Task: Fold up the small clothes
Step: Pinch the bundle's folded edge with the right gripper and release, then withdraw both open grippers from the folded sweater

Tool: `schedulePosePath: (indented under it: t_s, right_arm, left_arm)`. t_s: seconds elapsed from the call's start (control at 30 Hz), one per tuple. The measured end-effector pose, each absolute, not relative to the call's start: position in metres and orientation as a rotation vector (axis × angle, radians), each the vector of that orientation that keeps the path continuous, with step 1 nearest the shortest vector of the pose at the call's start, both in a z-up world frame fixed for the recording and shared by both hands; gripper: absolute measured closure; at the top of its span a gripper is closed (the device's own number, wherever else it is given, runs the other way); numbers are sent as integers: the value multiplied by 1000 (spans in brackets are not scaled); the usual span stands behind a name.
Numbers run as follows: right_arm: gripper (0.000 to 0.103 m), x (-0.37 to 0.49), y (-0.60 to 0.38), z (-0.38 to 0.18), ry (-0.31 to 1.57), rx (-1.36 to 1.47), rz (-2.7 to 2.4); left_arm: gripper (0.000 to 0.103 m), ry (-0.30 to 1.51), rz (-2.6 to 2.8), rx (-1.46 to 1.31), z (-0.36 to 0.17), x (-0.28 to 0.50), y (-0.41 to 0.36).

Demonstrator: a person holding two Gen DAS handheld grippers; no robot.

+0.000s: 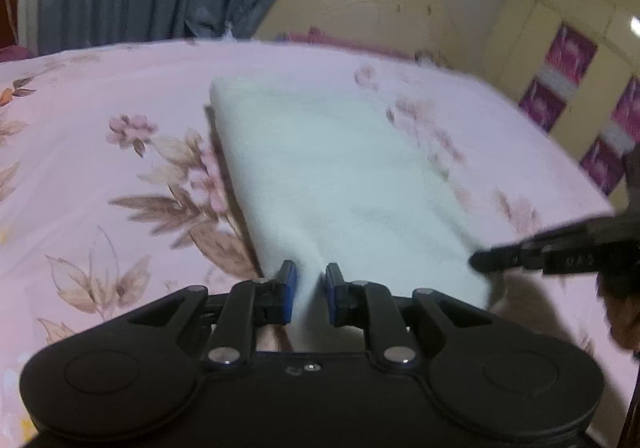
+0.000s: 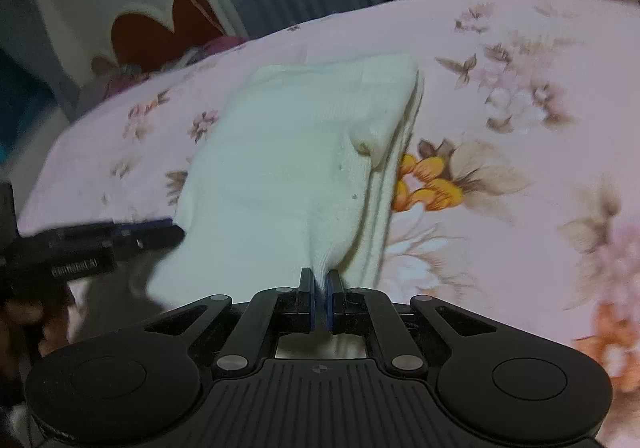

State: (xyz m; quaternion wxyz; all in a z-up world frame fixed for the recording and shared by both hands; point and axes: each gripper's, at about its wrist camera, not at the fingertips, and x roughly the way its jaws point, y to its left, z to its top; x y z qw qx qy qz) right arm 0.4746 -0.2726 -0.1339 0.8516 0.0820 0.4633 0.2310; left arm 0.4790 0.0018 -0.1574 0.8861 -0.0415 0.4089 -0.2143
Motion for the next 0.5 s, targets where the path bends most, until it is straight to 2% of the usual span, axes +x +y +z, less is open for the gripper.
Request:
schedulePosePath:
  t_s: [0.2,0.23,0.27,0.37,0.5]
  right_arm:
    - [99,482,-270,-142,1006,117,506]
    - [89,482,-274,-137,1003,108,492]
    - [73,480,-276,-129,968,79,466]
    - [71,484,-276,-109,860,74,473]
    - [71,506,-246,-104,757,18,494]
  left_arm:
    - [82,858,-431,-40,-150,469,9]
    - [79,834,-434,-41,-144,465,14]
    - [77,807,-431,-38,-137,463,17]
    - [75,733,-419,-43,-127,474,15]
    - [78,684,-446,-40,-128,502,-5]
